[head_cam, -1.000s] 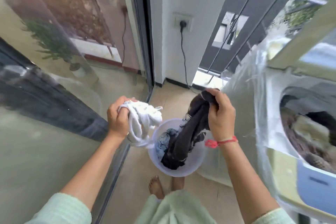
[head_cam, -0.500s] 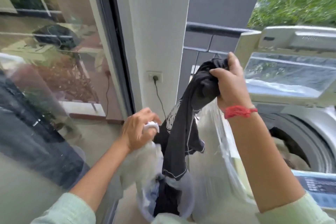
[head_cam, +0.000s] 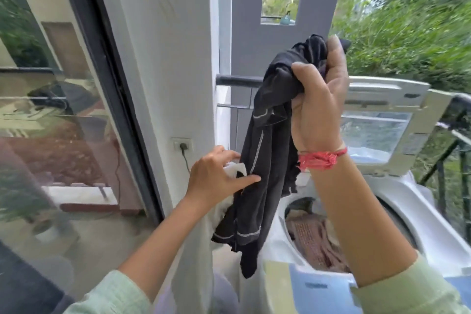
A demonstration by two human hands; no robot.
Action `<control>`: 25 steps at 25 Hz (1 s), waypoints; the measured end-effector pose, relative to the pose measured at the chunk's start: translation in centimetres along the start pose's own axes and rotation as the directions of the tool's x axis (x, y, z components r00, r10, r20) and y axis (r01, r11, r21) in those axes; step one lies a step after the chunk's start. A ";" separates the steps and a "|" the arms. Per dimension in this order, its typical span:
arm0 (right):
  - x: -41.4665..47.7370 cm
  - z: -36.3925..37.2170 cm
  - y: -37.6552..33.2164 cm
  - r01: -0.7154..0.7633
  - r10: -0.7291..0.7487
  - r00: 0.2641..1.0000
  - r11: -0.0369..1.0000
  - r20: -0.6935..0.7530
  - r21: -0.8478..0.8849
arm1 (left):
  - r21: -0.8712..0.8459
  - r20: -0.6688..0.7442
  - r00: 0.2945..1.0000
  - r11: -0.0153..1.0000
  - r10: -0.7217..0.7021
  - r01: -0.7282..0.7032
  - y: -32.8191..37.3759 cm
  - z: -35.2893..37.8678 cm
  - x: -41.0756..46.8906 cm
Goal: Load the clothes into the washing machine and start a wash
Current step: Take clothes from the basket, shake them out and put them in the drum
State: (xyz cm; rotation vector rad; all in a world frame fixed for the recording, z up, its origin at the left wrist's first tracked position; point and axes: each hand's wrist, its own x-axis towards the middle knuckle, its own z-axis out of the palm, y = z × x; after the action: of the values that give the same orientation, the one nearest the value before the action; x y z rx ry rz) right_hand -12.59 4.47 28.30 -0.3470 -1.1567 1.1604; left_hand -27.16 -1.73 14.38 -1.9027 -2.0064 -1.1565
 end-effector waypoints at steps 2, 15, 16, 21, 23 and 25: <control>2.5 -4.0 -1.5 0.040 -0.039 0.997 0.999 0.072 -0.019 | -0.016 0.001 1.000 1.000 -0.002 0.002 2.7 2.0 2.7; 14.7 -27.9 -2.7 0.291 -0.416 0.905 0.459 0.087 -0.840 | -0.087 -0.271 0.952 0.981 0.144 -0.173 18.6 7.7 18.0; 14.8 -28.9 -3.3 0.302 -0.466 0.881 0.414 0.085 -0.859 | -0.091 -0.271 0.951 0.979 0.152 -0.183 18.3 7.6 18.0; 11.8 -33.4 -3.6 0.243 -0.465 0.878 0.237 0.110 -0.941 | -0.131 0.177 0.941 0.955 0.288 -0.268 14.8 7.4 16.5; 11.2 -34.3 -2.5 0.142 -0.374 0.925 0.188 0.063 -0.972 | -0.085 0.297 0.927 0.973 0.230 -0.214 13.5 8.0 16.2; 11.3 -35.0 -1.1 -0.020 -0.110 0.993 0.098 -0.031 -0.995 | -0.011 0.352 0.928 0.992 0.120 -0.124 11.7 9.2 15.5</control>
State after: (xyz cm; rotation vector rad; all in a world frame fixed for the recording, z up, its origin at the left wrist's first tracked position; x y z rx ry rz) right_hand 16.95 24.83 20.21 -1.4262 -1.7371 0.0209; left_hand -15.91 14.95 22.00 -2.3296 -2.0101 -0.8167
